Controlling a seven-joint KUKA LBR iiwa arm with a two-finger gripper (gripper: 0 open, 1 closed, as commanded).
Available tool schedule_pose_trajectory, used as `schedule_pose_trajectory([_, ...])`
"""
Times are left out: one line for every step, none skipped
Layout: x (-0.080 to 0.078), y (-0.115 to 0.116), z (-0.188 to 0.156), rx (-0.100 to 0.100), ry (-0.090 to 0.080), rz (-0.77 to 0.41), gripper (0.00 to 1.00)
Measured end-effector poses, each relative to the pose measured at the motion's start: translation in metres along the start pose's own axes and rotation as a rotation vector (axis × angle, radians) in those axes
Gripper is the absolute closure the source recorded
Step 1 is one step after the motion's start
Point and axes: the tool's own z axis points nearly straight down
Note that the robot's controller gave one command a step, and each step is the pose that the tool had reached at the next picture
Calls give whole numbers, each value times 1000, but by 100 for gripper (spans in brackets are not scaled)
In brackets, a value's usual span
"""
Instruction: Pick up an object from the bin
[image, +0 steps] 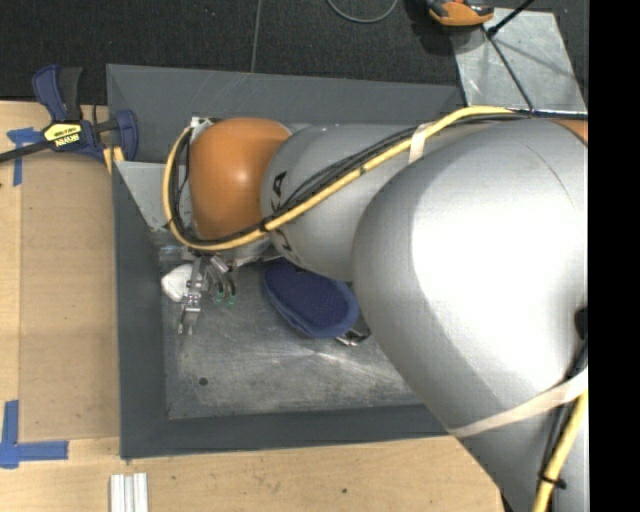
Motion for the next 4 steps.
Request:
schedule_pose_trajectory([-13,9,0,2,4,-44,0])
schedule_pose_trajectory([-15,10,-2,-1,-2,-43,100])
schedule_pose_trajectory([-19,11,-76,-1,-1,-41,100])
schedule_pose_trajectory([-21,11,-106,1,3,-41,100])
